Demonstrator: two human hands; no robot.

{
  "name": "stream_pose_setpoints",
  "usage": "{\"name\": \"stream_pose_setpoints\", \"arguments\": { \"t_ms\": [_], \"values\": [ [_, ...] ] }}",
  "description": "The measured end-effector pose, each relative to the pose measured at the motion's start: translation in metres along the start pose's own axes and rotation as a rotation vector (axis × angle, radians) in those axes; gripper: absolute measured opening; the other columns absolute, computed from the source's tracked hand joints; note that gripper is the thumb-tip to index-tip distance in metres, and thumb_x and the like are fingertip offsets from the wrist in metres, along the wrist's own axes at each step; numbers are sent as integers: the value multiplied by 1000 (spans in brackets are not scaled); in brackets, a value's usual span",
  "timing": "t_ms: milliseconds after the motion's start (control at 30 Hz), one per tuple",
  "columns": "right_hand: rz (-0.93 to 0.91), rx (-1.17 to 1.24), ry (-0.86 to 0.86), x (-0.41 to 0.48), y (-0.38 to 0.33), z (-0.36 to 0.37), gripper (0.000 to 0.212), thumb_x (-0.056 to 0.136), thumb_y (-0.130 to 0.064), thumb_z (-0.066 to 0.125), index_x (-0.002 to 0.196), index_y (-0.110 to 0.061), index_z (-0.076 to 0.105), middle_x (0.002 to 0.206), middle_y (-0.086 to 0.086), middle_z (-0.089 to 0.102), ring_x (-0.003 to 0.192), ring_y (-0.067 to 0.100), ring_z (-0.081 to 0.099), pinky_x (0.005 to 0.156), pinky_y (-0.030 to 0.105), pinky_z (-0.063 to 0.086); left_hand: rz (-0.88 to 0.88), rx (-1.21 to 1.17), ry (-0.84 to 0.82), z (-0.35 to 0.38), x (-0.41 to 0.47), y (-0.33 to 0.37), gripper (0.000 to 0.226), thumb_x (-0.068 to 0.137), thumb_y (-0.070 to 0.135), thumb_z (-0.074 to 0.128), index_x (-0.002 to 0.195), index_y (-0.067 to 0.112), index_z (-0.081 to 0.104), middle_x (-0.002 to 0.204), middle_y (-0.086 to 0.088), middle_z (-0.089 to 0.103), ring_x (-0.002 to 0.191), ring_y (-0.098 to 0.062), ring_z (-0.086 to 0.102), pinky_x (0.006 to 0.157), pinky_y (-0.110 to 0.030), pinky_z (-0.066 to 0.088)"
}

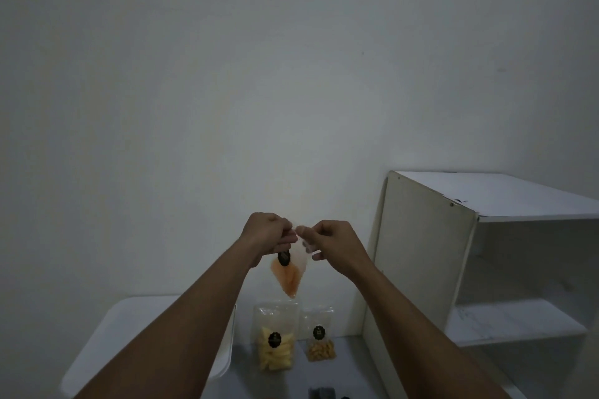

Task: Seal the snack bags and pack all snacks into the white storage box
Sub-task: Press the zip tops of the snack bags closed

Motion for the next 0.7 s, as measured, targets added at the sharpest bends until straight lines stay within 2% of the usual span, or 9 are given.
{"name": "stream_pose_setpoints", "arguments": {
  "t_ms": [67,167,300,467,700],
  "values": [
    [34,-6,-36,0,2,2,35,85,-38,72,84,-3,72,79,8,74,69,16,71,67,33,62,46,52,-49,5,-2,2,14,93,6,59,98,-4,67,90,-17,75,77,-19,75,63,-27,57],
    [71,35,-87,-1,8,5,22,90,-21,66,85,0,70,78,14,71,68,18,66,64,30,58,80,81,-80,7,-3,3,14,89,3,63,95,-8,68,83,-16,74,66,-16,71,59,-28,52],
    [125,142,-133,-5,13,11,15,90,-4,57,88,2,70,73,10,67,66,18,62,63,27,54,76,102,-103,6,-4,-3,10,86,4,64,88,-2,71,82,-15,70,62,-16,61,55,-23,51],
    [146,187,-158,-10,15,18,16,92,-2,56,95,6,70,81,17,68,68,18,64,64,25,55,-49,-23,-146,5,-4,-23,11,89,8,62,92,5,72,78,-4,69,59,-9,53,61,-23,50],
    [158,138,-163,-20,25,23,15,92,-3,57,89,0,71,77,12,68,66,16,63,64,27,55,-173,-82,-215,7,-5,-52,8,89,11,64,88,6,70,77,-7,61,57,-10,50,58,-23,48]
  ]
}}
Point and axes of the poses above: each hand's wrist, its own x-axis towards the middle knuckle, its own z-axis out of the palm, y = z × x, the point moved 9 cm from there along x, towards the middle knuckle
